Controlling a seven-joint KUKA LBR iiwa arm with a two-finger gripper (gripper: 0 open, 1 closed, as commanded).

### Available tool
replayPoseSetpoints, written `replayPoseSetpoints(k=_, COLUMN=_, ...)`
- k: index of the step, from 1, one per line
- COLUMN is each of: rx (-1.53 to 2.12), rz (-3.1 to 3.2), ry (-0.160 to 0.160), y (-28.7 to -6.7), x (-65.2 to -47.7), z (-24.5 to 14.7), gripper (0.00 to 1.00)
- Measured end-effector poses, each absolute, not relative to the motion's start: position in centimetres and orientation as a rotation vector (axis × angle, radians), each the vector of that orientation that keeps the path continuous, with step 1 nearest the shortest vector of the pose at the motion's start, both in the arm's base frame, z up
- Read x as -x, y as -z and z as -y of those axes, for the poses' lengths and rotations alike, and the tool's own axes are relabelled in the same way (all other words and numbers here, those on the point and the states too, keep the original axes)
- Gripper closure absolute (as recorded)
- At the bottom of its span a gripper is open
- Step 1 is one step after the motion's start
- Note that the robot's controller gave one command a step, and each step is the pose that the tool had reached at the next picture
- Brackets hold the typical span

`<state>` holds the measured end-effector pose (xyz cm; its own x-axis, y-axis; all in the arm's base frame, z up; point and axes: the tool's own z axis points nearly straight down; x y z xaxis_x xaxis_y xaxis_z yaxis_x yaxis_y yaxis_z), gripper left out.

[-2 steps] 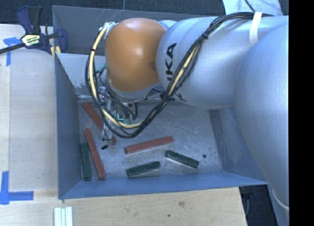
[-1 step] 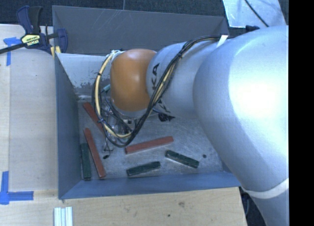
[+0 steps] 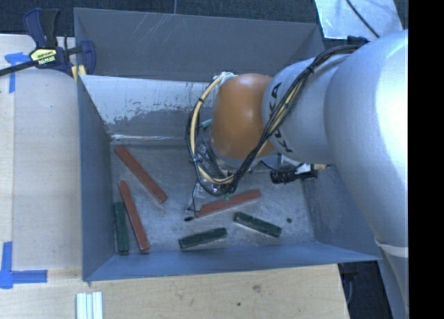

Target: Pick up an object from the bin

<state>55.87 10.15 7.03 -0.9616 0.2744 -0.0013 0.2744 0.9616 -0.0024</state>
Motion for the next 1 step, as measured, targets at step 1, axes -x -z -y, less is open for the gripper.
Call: replayPoseSetpoints(k=1, rx=-0.517, rz=-3.098, ry=0.007, y=-7.81, x=-53.79, z=-1.82, gripper=0.00)
